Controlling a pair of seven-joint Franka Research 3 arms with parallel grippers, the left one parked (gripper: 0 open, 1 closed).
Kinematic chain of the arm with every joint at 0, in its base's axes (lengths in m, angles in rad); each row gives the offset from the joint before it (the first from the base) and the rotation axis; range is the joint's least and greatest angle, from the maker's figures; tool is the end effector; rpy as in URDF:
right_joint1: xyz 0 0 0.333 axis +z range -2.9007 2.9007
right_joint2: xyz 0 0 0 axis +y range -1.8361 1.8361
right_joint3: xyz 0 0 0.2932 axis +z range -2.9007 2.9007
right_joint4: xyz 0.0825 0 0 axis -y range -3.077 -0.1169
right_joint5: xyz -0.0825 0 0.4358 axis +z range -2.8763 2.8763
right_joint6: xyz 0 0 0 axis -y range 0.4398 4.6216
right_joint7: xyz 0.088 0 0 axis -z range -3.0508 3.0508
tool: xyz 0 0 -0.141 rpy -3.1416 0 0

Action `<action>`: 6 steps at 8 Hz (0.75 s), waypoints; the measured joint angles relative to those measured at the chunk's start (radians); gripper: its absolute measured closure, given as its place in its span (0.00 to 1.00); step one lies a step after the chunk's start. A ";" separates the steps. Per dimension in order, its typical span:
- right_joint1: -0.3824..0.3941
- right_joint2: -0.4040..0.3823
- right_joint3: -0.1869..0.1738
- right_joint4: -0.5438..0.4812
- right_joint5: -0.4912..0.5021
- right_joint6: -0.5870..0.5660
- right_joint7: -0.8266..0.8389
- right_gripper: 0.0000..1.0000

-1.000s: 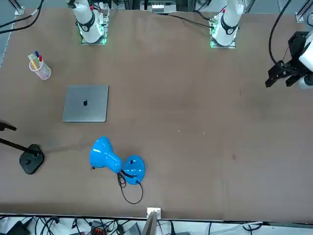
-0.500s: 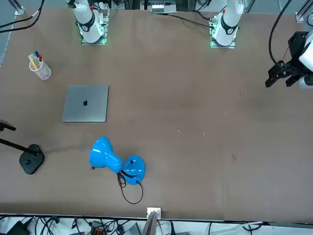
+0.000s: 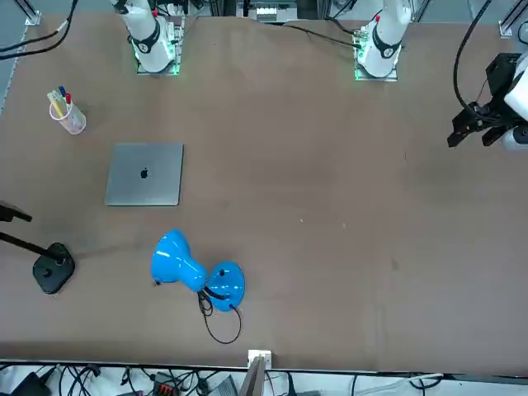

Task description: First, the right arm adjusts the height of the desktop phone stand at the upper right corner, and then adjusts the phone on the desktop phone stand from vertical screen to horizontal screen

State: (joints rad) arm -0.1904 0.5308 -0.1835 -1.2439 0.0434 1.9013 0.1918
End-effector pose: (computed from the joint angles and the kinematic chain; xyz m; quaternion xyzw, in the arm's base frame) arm 0.7254 -0.2513 0.4129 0.9605 -0.2689 0.0649 0.0304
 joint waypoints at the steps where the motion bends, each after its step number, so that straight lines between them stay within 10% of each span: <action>1: 0.000 0.002 0.000 -0.010 0.000 0.012 0.000 0.70; 6: 0.000 0.014 0.000 -0.052 0.000 0.063 0.000 0.70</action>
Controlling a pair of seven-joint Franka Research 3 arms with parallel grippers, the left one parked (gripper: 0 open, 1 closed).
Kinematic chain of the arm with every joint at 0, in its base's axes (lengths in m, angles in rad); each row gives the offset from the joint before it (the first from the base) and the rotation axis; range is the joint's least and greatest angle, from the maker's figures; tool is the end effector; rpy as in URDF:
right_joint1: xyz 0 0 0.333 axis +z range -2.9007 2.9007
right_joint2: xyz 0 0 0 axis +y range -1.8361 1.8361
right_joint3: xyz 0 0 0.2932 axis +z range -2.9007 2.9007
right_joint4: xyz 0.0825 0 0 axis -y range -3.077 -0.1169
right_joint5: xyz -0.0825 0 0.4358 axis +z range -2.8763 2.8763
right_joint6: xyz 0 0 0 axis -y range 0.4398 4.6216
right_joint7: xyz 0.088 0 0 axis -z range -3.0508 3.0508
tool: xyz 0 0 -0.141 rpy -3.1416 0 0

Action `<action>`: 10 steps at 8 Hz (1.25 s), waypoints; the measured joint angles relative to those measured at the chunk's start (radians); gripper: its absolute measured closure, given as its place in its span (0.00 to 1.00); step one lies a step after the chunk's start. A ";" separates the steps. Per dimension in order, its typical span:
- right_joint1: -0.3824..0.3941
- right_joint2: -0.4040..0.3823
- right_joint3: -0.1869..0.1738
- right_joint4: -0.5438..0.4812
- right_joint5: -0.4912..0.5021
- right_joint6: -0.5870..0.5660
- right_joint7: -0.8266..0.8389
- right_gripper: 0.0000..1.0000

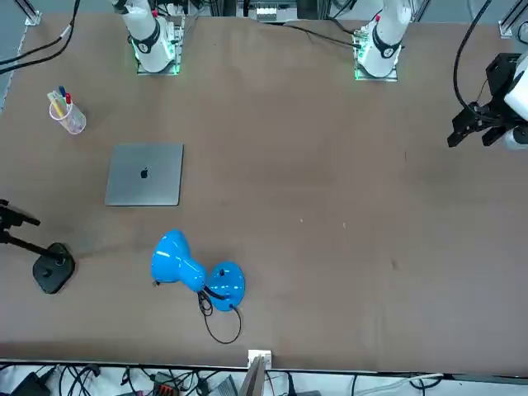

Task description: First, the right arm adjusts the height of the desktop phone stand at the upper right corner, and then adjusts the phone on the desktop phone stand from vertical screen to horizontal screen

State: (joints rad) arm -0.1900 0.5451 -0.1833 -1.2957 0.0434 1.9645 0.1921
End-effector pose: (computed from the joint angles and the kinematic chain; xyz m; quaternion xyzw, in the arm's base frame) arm 0.7261 -0.2535 0.3804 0.9604 -0.2695 0.0635 0.0317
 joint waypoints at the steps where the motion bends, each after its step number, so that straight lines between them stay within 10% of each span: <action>1: 0.000 0.003 0.000 -0.005 0.000 0.003 0.000 0.70; 10: -0.003 0.064 0.000 -0.012 0.000 0.023 0.001 0.70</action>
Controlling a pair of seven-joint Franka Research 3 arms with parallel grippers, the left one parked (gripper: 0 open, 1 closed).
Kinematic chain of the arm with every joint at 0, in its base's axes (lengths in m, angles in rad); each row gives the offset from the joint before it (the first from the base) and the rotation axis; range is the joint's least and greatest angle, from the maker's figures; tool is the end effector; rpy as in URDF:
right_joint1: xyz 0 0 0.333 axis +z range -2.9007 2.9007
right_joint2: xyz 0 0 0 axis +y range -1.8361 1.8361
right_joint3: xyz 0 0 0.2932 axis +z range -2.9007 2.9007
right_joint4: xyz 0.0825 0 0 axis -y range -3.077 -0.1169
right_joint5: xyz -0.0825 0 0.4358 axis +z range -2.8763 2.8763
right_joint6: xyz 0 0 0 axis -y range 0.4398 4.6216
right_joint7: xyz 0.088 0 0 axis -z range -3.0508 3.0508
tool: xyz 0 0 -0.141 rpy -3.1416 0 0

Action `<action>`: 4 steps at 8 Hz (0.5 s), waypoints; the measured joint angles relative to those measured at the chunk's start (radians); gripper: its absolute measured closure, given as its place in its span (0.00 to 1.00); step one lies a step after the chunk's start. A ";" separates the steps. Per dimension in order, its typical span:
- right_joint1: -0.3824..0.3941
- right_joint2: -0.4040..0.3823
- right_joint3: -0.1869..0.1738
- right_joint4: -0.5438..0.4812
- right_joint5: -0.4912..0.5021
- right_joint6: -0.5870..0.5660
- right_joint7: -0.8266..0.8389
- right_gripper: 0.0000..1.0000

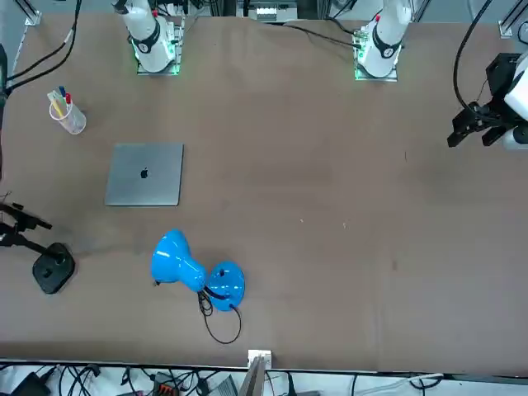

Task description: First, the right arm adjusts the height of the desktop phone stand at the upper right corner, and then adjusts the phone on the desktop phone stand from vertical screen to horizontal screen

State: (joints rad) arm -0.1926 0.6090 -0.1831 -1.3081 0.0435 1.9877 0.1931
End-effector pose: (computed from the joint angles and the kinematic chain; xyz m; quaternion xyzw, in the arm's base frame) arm 0.7273 -0.2563 0.3273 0.9614 -0.2704 0.0371 0.0348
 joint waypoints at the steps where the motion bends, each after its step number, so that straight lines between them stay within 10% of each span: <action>1: 0.000 0.007 0.000 0.000 0.000 0.003 0.000 0.70; 4: 0.000 0.018 0.000 0.000 0.000 0.006 0.002 0.70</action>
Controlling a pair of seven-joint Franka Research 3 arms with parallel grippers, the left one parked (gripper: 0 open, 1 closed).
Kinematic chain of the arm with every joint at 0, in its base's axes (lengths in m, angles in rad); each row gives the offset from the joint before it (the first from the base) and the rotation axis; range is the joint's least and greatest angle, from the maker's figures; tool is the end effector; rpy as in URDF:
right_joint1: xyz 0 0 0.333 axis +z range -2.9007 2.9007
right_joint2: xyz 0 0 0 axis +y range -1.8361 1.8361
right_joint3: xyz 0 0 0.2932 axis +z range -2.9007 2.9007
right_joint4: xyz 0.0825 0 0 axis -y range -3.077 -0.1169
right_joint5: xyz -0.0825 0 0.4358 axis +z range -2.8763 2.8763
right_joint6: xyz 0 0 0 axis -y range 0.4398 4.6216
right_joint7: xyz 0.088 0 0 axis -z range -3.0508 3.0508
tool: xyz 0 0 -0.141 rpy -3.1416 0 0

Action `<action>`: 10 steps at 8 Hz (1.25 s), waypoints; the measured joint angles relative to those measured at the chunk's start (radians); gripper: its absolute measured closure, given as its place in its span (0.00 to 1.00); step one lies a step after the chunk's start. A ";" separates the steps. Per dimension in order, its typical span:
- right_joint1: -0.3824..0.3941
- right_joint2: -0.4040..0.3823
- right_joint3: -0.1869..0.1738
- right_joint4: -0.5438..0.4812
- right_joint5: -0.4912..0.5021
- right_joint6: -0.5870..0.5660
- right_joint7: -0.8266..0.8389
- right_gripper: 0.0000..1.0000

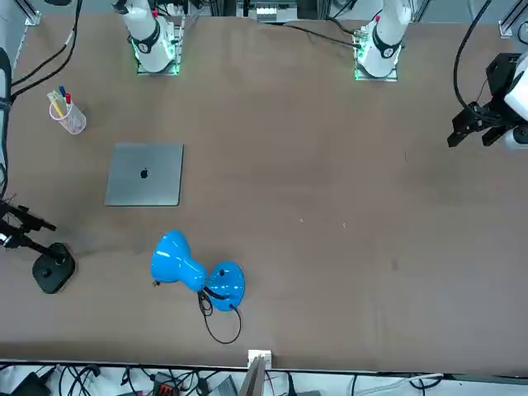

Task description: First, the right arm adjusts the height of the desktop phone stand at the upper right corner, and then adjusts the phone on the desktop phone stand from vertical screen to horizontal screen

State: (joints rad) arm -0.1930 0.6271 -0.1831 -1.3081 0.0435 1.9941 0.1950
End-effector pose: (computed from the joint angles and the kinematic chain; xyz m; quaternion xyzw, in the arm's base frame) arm 0.7278 -0.2568 0.3141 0.9614 -0.2711 0.0313 0.0358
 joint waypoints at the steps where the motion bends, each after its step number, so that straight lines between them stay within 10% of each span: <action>1: 0.000 0.000 0.000 0.000 0.000 0.000 0.000 0.70; 6: -0.006 0.014 -0.001 0.002 0.001 0.003 -0.001 0.59; 10: -0.009 0.007 -0.012 0.030 -0.039 -0.006 -0.017 0.09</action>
State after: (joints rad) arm -0.2020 0.6336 -0.1948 -1.2779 0.0043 1.9877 0.1779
